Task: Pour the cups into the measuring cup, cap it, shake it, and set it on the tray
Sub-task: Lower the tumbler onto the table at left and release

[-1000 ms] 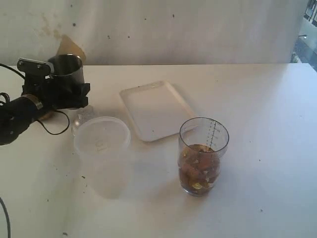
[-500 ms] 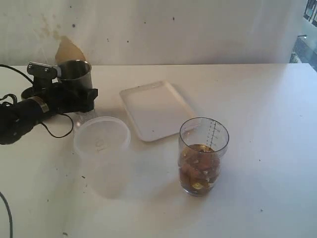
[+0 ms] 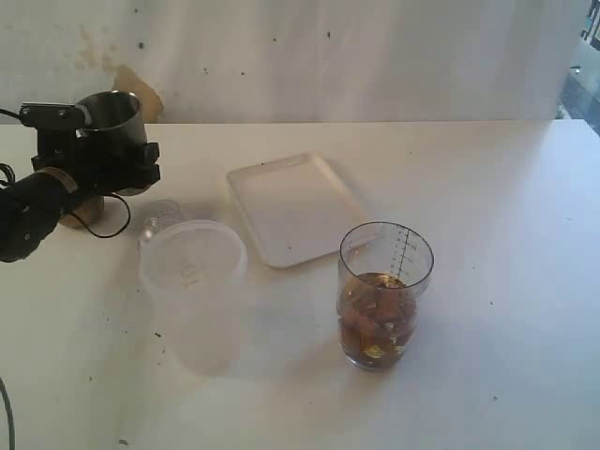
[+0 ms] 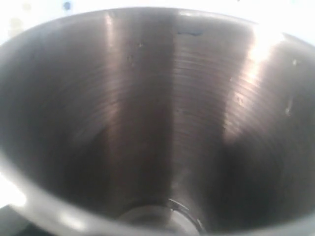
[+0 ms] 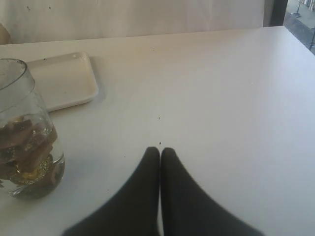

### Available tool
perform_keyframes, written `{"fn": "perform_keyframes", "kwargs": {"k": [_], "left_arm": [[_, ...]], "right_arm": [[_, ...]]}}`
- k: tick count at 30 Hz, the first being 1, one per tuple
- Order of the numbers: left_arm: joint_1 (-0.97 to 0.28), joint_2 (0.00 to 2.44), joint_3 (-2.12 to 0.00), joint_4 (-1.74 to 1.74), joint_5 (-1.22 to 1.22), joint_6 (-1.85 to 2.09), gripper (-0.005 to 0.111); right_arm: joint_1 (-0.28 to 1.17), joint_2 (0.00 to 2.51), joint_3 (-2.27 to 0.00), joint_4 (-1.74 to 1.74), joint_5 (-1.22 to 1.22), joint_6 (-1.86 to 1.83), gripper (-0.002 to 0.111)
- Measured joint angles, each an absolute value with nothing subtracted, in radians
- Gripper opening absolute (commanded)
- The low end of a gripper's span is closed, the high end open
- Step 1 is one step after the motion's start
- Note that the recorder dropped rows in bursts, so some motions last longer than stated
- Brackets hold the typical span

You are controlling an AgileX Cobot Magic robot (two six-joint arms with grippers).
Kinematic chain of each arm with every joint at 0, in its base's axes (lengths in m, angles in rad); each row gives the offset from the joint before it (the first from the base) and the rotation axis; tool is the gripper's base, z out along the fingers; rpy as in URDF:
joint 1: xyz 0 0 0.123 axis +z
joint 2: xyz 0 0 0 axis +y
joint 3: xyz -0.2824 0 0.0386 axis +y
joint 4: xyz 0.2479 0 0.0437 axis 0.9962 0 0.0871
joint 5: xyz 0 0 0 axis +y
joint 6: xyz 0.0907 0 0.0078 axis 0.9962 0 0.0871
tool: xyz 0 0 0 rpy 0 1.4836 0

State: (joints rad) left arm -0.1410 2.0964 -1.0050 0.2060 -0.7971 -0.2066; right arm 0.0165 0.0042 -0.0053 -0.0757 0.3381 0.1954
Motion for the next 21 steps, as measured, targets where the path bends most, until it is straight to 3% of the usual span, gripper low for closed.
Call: {"fn": "perform_keyframes", "kwargs": {"k": [21], "left_arm": [[-0.141, 2.17, -1.064, 0.245, -0.785, -0.222, 0.028]], "right_arm": [[0.017, 0.004, -0.005, -0.076, 0.338, 0.195, 0.0]]}}
